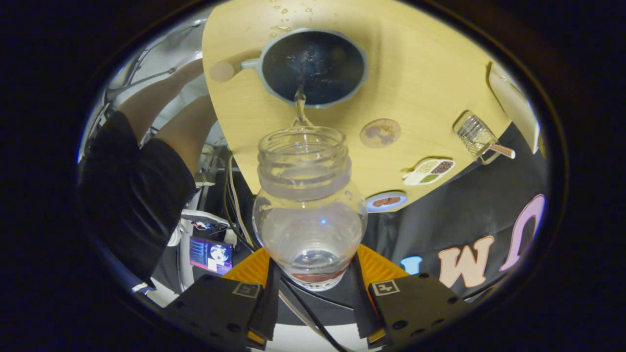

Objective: Take the bottle from table, then pour the juice into the cup, finally place the bottle on the coaster

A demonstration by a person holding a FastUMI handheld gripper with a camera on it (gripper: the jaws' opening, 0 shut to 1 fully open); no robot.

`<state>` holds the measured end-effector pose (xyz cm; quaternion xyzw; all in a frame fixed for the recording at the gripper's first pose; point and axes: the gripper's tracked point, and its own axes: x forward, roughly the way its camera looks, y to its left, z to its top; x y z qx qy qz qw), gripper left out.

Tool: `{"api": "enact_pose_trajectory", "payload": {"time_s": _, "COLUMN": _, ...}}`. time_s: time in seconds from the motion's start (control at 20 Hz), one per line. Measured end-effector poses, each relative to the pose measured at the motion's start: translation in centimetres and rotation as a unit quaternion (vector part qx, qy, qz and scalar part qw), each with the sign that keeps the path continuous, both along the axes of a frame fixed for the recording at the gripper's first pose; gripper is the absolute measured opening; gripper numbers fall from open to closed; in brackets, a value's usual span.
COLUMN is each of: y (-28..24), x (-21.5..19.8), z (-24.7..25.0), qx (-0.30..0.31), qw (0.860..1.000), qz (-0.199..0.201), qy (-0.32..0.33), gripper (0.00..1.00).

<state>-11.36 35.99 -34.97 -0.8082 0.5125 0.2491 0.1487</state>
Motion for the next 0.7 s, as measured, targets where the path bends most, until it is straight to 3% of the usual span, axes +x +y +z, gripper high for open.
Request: {"api": "enact_pose_trajectory", "payload": {"time_s": 0.7, "y": 1.0, "x": 0.2, "z": -1.3, "qx": -0.047, "qw": 0.998, "qz": 0.035, "qy": -0.004, "gripper": 0.67}}
